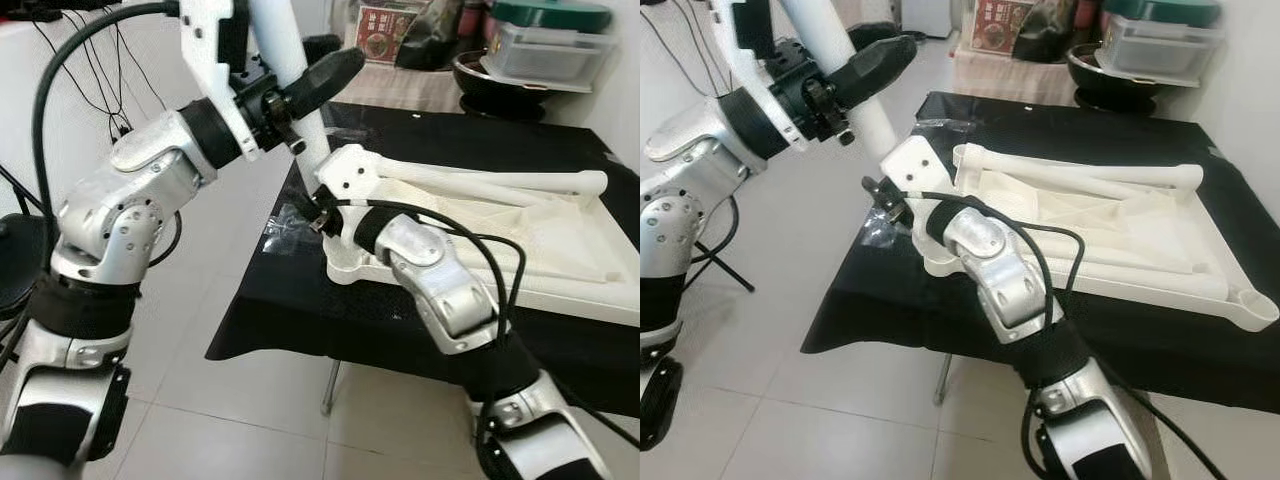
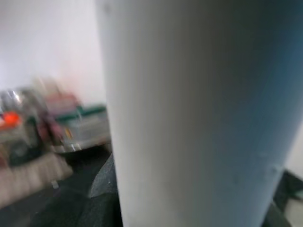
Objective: Building children table
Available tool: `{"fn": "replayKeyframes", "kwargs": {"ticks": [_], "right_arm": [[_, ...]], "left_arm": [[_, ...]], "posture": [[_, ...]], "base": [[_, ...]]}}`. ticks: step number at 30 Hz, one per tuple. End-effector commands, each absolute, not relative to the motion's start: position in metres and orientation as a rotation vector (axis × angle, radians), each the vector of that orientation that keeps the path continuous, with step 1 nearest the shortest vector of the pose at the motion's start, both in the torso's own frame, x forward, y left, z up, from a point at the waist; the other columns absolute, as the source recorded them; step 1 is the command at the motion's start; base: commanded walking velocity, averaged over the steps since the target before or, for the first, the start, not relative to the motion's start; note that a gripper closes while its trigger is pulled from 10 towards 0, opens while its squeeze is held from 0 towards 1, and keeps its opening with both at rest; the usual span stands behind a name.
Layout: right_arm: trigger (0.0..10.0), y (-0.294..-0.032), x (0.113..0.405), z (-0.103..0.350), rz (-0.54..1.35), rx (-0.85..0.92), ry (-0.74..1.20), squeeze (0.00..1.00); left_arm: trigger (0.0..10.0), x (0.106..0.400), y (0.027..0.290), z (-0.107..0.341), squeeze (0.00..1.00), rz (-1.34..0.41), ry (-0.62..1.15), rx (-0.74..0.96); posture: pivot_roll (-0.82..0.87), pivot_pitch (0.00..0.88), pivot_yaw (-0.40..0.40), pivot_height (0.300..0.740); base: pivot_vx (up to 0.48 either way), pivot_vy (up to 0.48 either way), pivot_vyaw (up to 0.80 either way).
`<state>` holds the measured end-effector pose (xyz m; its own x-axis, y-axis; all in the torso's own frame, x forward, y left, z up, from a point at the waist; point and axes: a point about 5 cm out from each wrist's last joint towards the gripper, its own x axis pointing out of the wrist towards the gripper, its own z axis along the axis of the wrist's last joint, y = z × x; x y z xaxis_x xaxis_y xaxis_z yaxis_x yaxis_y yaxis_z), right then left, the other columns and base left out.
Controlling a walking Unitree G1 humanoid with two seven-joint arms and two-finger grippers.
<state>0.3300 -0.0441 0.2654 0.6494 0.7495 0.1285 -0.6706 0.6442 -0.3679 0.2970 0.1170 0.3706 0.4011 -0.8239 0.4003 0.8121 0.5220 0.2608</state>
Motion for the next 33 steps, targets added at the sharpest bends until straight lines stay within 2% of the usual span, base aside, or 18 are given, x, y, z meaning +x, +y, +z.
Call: {"fn": "replayKeyframes", "kwargs": {"ticks": [1,7,8,9,12,21,22,23,24,33], "right_arm": [[10.0,-0.041,0.324,0.272,0.900,-0.170,-0.304,1.00],[10.0,-0.039,0.321,0.270,0.983,-0.099,-0.289,1.00],[10.0,-0.038,0.320,0.266,1.036,-0.087,-0.261,0.71],[10.0,-0.036,0.319,0.260,1.085,-0.084,-0.206,0.01],[10.0,-0.028,0.313,0.243,1.177,-0.114,-0.103,0.00],[10.0,-0.008,0.297,0.219,1.283,-0.098,-0.015,0.00],[5.5,-0.006,0.296,0.217,1.284,-0.089,-0.008,0.00],[5.5,-0.006,0.296,0.217,1.284,-0.089,-0.008,0.00],[0.0,-0.005,0.296,0.216,1.281,-0.077,-0.005,0.00],[0.0,0.001,0.290,0.227,1.342,0.004,-0.111,0.00]], "left_arm": [[0.0,0.289,0.110,0.364,0.00,-1.184,-0.472,0.027],[0.0,0.286,0.110,0.361,0.00,-1.273,-0.445,0.016],[0.0,0.284,0.110,0.361,0.00,-1.325,-0.435,0.015],[0.0,0.282,0.109,0.360,0.00,-1.370,-0.426,0.024],[0.0,0.278,0.104,0.362,0.00,-1.437,-0.432,0.035],[0.0,0.271,0.096,0.378,0.00,-1.520,-0.475,0.034],[0.0,0.270,0.095,0.379,0.00,-1.535,-0.476,0.035],[0.0,0.270,0.095,0.379,0.00,-1.535,-0.476,0.035],[0.0,0.270,0.094,0.380,0.00,-1.543,-0.476,0.037],[0.0,0.263,0.088,0.385,0.00,-1.593,-0.497,0.027]], "posture": [[0.06,0.000,-0.052,0.740],[0.06,0.000,-0.052,0.740],[0.06,0.000,-0.052,0.740],[0.06,0.000,-0.055,0.740],[0.06,0.000,-0.057,0.740],[0.05,0.000,-0.058,0.740],[0.05,0.000,-0.057,0.740],[0.05,0.000,-0.057,0.740],[0.05,0.000,-0.057,0.740],[0.05,0.000,-0.051,0.740]], "base": [[0.000,0.000,0.00],[0.000,0.000,0.00],[0.000,0.000,0.00],[0.000,0.000,0.00],[0.000,0.000,0.00],[0.000,0.000,0.00],[0.000,0.000,0.00],[0.000,0.000,0.00],[0.000,0.000,0.00],[0.000,0.000,0.00]]}}
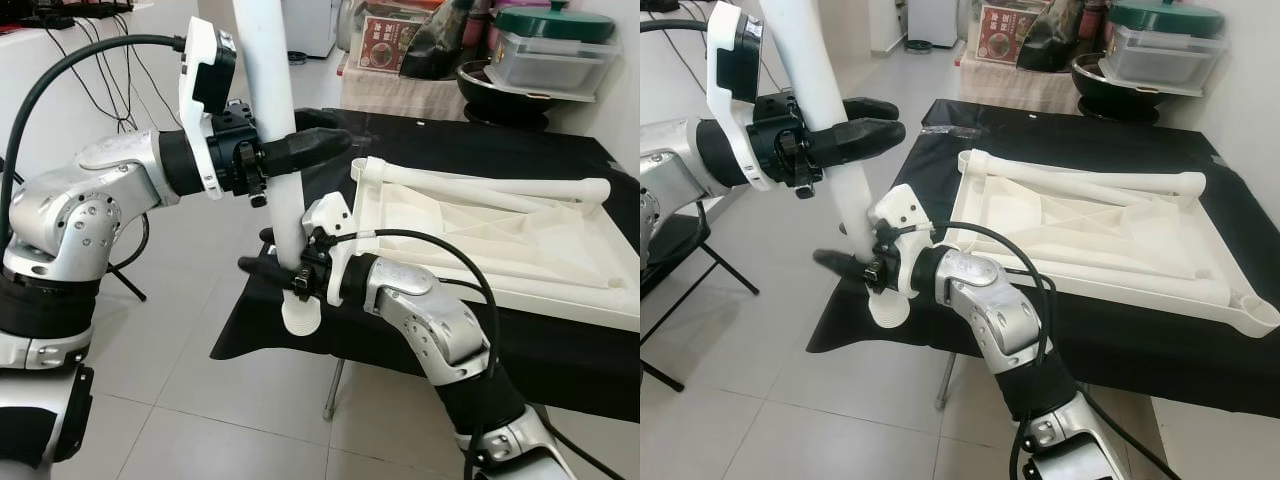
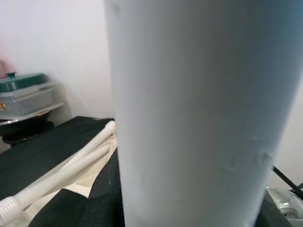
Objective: Building children table
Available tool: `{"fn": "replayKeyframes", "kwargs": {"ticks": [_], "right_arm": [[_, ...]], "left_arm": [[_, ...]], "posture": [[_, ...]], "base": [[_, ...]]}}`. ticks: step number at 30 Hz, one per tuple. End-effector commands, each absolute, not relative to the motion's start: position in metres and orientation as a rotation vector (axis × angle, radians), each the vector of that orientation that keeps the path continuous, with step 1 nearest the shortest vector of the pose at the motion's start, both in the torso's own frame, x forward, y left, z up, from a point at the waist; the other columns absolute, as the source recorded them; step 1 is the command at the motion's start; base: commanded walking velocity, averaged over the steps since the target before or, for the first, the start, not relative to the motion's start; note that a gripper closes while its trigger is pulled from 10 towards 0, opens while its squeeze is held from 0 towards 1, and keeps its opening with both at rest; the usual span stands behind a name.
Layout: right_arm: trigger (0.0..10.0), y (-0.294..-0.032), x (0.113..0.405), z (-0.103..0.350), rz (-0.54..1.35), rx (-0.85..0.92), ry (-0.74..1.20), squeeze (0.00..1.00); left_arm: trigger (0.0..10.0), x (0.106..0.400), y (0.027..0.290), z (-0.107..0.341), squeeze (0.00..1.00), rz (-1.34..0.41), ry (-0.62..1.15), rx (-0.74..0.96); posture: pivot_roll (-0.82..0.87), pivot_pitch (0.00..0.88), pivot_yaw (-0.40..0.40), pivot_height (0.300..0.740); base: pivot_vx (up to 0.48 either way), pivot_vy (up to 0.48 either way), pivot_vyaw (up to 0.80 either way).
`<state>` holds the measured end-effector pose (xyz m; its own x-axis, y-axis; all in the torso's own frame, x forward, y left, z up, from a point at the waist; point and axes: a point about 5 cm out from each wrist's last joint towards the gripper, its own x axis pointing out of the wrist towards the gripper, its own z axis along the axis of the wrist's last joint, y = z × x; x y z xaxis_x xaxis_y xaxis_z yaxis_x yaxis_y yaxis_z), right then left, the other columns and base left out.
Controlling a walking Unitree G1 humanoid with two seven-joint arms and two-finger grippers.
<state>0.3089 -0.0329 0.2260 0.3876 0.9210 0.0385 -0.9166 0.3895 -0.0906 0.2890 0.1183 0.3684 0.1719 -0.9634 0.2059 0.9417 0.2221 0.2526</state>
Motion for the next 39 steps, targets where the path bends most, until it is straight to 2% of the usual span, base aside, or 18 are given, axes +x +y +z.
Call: {"fn": "replayKeyframes", "kwargs": {"ticks": [1,8,9,10,11,15,21,22,23,27,28,29,30,31,32,33,37,39], "right_arm": [[0.0,0.001,0.290,0.227,1.342,0.004,-0.111,0.00],[0.0,0.000,0.289,0.225,1.357,-0.021,-0.117,0.00],[0.0,-0.002,0.292,0.225,1.333,-0.027,-0.119,0.00],[0.0,-0.002,0.292,0.225,1.333,-0.027,-0.119,0.00],[0.0,-0.004,0.295,0.226,1.301,-0.029,-0.125,0.00],[0.0,-0.012,0.311,0.231,1.160,-0.018,-0.142,0.00],[0.0,-0.067,0.351,0.242,0.727,0.032,-0.185,0.00],[0.0,-0.067,0.351,0.242,0.727,0.032,-0.185,0.00],[0.0,-0.089,0.361,0.245,0.577,0.053,-0.208,0.00],[0.0,-0.111,0.368,0.248,0.422,0.079,-0.235,0.00],[2.9,-0.118,0.369,0.249,0.376,0.103,-0.244,0.00],[2.9,-0.118,0.369,0.249,0.376,0.103,-0.244,0.00],[10.0,-0.124,0.370,0.251,0.331,0.126,-0.258,0.00],[10.0,-0.124,0.370,0.251,0.331,0.126,-0.258,0.00],[10.0,-0.128,0.370,0.251,0.300,0.145,-0.268,0.00],[10.0,-0.129,0.368,0.251,0.284,0.151,-0.269,0.00],[10.0,-0.110,0.354,0.246,0.353,0.152,-0.257,0.00],[10.0,-0.105,0.350,0.245,0.381,0.155,-0.252,0.00]], "left_arm": [[0.0,0.263,0.088,0.385,0.00,-1.593,-0.497,0.027],[0.0,0.247,0.084,0.398,0.00,-1.597,-0.537,0.053],[8.9,0.246,0.086,0.403,0.43,-1.563,-0.564,0.047],[8.9,0.246,0.086,0.403,0.43,-1.563,-0.564,0.047],[10.0,0.245,0.088,0.407,1.00,-1.545,-0.575,0.031],[10.0,0.241,0.103,0.419,1.00,-1.482,-0.627,-0.012],[10.0,0.257,0.201,0.437,1.00,-1.186,-0.787,-0.196],[10.0,0.257,0.201,0.437,1.00,-1.186,-0.787,-0.196],[10.0,0.253,0.224,0.433,1.00,-1.072,-0.810,-0.194],[10.0,0.252,0.237,0.430,1.00,-0.849,-0.824,-0.223],[10.0,0.259,0.242,0.420,1.00,-0.682,-0.771,-0.209],[10.0,0.259,0.242,0.420,1.00,-0.682,-0.771,-0.209],[10.0,0.269,0.248,0.405,1.00,-0.508,-0.694,-0.203],[10.0,0.269,0.248,0.405,1.00,-0.508,-0.694,-0.203],[10.0,0.277,0.251,0.386,0.40,-0.363,-0.605,-0.181],[10.0,0.286,0.251,0.351,0.00,-0.235,-0.489,-0.185],[10.0,0.282,0.218,0.233,0.00,-0.164,-0.134,-0.128],[10.0,0.276,0.209,0.212,0.00,-0.191,-0.074,-0.143]], "posture": [[0.05,0.000,-0.051,0.740],[0.04,0.000,-0.053,0.740],[0.04,0.000,-0.053,0.740],[0.04,0.000,-0.053,0.740],[0.04,0.000,-0.052,0.740],[0.03,0.000,-0.047,0.740],[0.04,0.000,-0.046,0.740],[0.04,0.000,-0.046,0.740],[0.04,0.000,-0.048,0.740],[0.05,0.000,-0.048,0.740],[0.05,0.000,-0.049,0.740],[0.05,0.000,-0.049,0.740],[0.05,0.002,-0.049,0.740],[0.05,0.002,-0.049,0.740],[0.05,0.004,-0.048,0.740],[0.05,0.007,-0.048,0.740],[0.05,0.021,-0.050,0.740],[0.05,0.027,-0.046,0.740]], "base": [[0.000,0.000,0.00],[0.000,0.000,0.00],[0.000,0.000,0.00],[0.000,0.000,0.00],[0.000,0.000,0.00],[0.000,0.000,0.00],[0.000,0.000,0.00],[0.000,0.000,0.00],[0.000,0.000,0.00],[0.000,0.000,0.00],[0.000,0.000,0.00],[0.000,0.000,0.00],[0.000,0.000,0.00],[0.000,0.000,0.00],[0.000,0.000,0.00],[0.000,0.000,0.00],[0.000,0.000,0.00],[0.000,0.000,0.00]]}}
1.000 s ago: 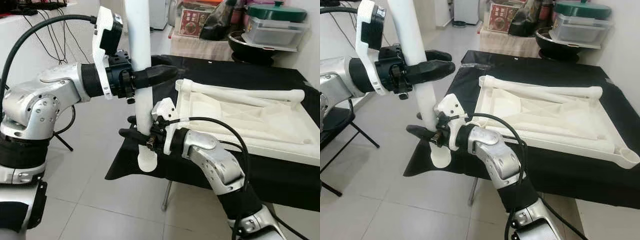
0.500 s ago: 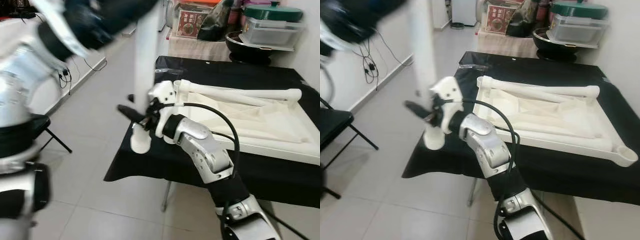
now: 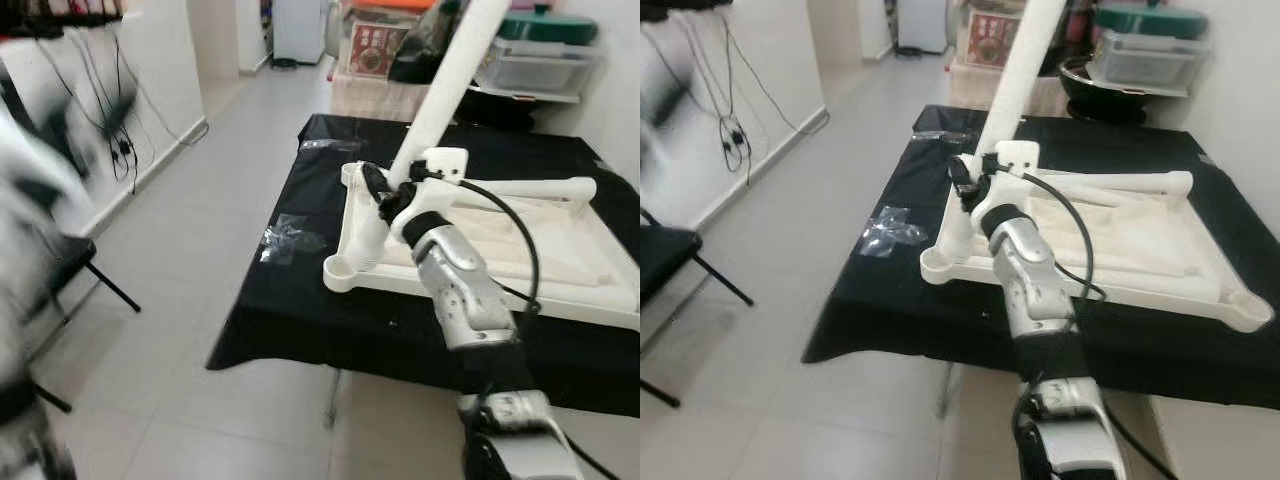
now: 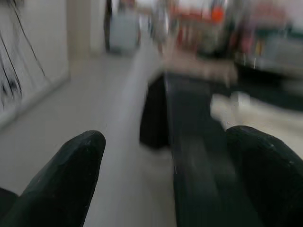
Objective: Building children table
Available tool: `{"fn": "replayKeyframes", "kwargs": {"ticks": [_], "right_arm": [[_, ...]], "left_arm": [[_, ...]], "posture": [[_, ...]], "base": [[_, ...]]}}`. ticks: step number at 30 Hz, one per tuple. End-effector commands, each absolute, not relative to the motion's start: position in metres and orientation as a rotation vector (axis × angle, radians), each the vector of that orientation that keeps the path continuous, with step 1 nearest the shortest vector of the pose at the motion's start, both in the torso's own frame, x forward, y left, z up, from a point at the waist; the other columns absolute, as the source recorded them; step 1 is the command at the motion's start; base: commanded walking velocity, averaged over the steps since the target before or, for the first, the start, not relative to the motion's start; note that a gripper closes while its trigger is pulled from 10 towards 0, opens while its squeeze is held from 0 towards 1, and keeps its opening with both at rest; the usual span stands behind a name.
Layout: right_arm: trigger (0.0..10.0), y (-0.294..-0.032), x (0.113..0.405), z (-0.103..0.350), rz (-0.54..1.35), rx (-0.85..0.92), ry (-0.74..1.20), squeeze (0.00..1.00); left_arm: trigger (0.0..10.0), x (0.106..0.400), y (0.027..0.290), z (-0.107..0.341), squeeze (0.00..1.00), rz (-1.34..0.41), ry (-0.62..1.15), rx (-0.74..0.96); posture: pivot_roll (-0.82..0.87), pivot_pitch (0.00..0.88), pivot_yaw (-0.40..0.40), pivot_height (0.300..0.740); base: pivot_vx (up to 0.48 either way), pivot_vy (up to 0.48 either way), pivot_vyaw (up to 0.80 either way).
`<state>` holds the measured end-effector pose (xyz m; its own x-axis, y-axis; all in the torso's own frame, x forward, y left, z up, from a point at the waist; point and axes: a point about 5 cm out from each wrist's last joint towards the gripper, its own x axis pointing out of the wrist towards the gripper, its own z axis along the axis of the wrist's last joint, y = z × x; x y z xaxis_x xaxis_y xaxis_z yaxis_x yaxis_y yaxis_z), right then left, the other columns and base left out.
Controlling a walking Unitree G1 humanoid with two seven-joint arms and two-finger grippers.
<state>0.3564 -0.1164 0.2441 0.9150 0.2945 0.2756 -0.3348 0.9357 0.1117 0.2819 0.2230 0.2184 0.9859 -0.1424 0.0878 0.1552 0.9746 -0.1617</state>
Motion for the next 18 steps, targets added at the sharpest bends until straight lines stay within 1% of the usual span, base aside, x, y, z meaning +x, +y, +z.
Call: {"fn": "replayKeyframes", "kwargs": {"ticks": [1,2,3,4,5,7,9,10,11,12,13,15,18], "right_arm": [[10.0,-0.105,0.350,0.245,0.381,0.155,-0.252,0.00],[10.0,-0.099,0.348,0.243,0.421,0.190,-0.232,0.00],[10.0,-0.099,0.348,0.243,0.421,0.190,-0.232,0.00],[10.0,-0.097,0.345,0.244,0.439,0.190,-0.242,0.00],[10.0,-0.097,0.345,0.244,0.439,0.190,-0.242,0.00],[10.0,-0.094,0.340,0.248,0.468,0.183,-0.281,0.00],[10.0,-0.094,0.339,0.250,0.473,0.180,-0.294,0.00],[10.0,-0.094,0.336,0.250,0.494,0.135,-0.314,0.00],[10.0,-0.094,0.336,0.250,0.494,0.135,-0.314,0.00],[10.0,-0.094,0.333,0.251,0.500,0.135,-0.339,0.00],[10.0,-0.093,0.331,0.251,0.506,0.147,-0.333,0.00],[10.0,-0.093,0.330,0.248,0.515,0.124,-0.324,0.00],[10.0,-0.095,0.328,0.246,0.509,0.138,-0.310,0.00]], "left_arm": [[10.0,0.276,0.209,0.212,0.00,-0.191,-0.074,-0.143],[10.0,0.271,0.205,0.193,0.00,-0.200,-0.022,-0.159],[10.0,0.271,0.205,0.193,0.00,-0.200,-0.022,-0.159],[10.0,0.265,0.203,0.174,0.00,-0.196,0.029,-0.163],[10.0,0.265,0.203,0.174,0.00,-0.196,0.029,-0.163],[10.0,0.254,0.195,0.149,0.00,-0.177,0.095,-0.169],[10.0,0.251,0.191,0.145,0.00,-0.174,0.106,-0.167],[10.0,0.248,0.185,0.142,0.00,-0.172,0.113,-0.162],[10.0,0.248,0.185,0.142,0.00,-0.172,0.113,-0.162],[10.0,0.245,0.178,0.141,0.00,-0.172,0.112,-0.149],[10.0,0.243,0.174,0.140,0.00,-0.173,0.112,-0.140],[10.0,0.242,0.170,0.139,0.00,-0.180,0.111,-0.131],[10.0,0.240,0.167,0.138,0.00,-0.193,0.107,-0.125]], "posture": [[0.05,0.027,-0.046,0.740],[0.05,0.026,-0.045,0.740],[0.05,0.026,-0.045,0.740],[0.04,0.029,-0.041,0.740],[0.04,0.029,-0.041,0.740],[0.04,0.034,-0.040,0.740],[0.04,0.034,-0.041,0.740],[0.04,0.033,-0.044,0.740],[0.04,0.033,-0.044,0.740],[0.04,0.034,-0.041,0.740],[0.04,0.035,-0.040,0.740],[0.03,0.035,-0.036,0.740],[0.03,0.037,-0.033,0.740]], "base": [[0.000,0.000,0.00],[0.000,0.000,-0.54],[0.000,0.000,-0.54],[0.000,0.000,-0.80],[0.000,0.000,-0.80],[0.000,0.000,0.00],[0.000,0.000,0.00],[0.274,0.000,0.75],[0.274,0.000,0.75],[0.270,0.000,0.75],[0.274,0.000,0.00],[0.272,0.000,0.00],[0.270,0.000,0.00]]}}
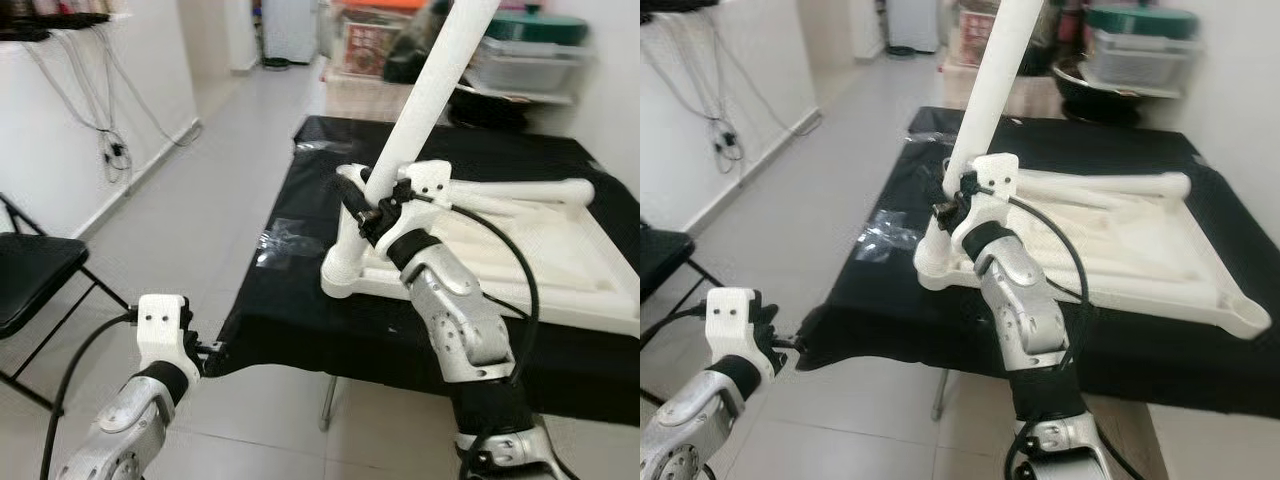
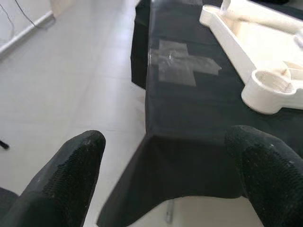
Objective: Building children table
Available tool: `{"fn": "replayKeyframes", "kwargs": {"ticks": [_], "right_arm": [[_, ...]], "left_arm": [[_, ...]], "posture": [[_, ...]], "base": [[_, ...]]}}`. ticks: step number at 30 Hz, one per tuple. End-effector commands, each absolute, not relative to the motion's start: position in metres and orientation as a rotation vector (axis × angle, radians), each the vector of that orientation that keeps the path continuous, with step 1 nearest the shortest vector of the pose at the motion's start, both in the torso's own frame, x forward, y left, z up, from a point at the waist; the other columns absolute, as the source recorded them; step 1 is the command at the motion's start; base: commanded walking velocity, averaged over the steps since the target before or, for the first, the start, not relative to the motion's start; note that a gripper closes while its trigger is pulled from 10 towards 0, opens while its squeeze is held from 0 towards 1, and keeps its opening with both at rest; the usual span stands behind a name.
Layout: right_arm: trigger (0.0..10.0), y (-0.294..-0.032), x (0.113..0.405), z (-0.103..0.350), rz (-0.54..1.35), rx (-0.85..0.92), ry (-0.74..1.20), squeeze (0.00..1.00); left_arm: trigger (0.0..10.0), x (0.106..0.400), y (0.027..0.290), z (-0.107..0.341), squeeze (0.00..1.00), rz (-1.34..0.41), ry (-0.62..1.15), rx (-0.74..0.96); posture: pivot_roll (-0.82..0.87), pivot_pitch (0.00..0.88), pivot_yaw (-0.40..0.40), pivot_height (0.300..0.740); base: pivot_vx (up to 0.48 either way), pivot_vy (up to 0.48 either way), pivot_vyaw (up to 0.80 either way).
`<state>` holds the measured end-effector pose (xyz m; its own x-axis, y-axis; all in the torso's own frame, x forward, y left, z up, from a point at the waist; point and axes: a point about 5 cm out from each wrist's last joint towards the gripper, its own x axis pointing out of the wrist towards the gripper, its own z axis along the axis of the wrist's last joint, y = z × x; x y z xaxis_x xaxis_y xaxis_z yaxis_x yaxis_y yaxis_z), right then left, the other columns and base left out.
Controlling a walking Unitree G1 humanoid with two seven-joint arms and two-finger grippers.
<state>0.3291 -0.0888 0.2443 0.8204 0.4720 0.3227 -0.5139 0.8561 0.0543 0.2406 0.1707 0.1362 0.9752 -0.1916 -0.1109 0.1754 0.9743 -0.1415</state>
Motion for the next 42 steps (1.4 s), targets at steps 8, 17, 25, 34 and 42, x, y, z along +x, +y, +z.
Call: {"fn": "replayKeyframes", "kwargs": {"ticks": [8,17,25,34,42], "right_arm": [[10.0,-0.101,0.326,0.249,0.500,0.136,-0.334,0.00],[10.0,-0.108,0.328,0.251,0.520,0.153,-0.307,0.00],[10.0,-0.122,0.329,0.271,0.655,0.116,-0.364,0.00],[10.0,-0.129,0.313,0.286,1.074,0.024,-0.321,0.00],[10.0,-0.134,0.330,0.306,1.320,-0.075,-0.293,0.00]], "left_arm": [[10.0,0.236,0.159,0.138,0.00,-0.234,0.090,-0.119],[10.0,0.232,0.149,0.139,0.00,-0.347,0.093,-0.031],[10.0,0.218,0.142,0.132,0.00,-0.426,0.134,-0.045],[10.0,0.194,0.141,0.136,0.00,-0.449,0.140,0.021],[10.0,0.178,0.151,0.149,0.00,-0.223,0.053,0.209]], "posture": [[0.03,0.046,-0.029,0.740],[0.03,0.085,-0.037,0.740],[0.03,0.126,-0.043,0.740],[0.03,0.242,-0.064,0.740],[0.03,0.343,-0.051,0.740]], "base": [[0.292,0.000,0.41],[0.098,0.000,0.06],[0.000,0.000,0.00],[0.000,0.000,0.00],[0.000,0.000,0.00]]}}
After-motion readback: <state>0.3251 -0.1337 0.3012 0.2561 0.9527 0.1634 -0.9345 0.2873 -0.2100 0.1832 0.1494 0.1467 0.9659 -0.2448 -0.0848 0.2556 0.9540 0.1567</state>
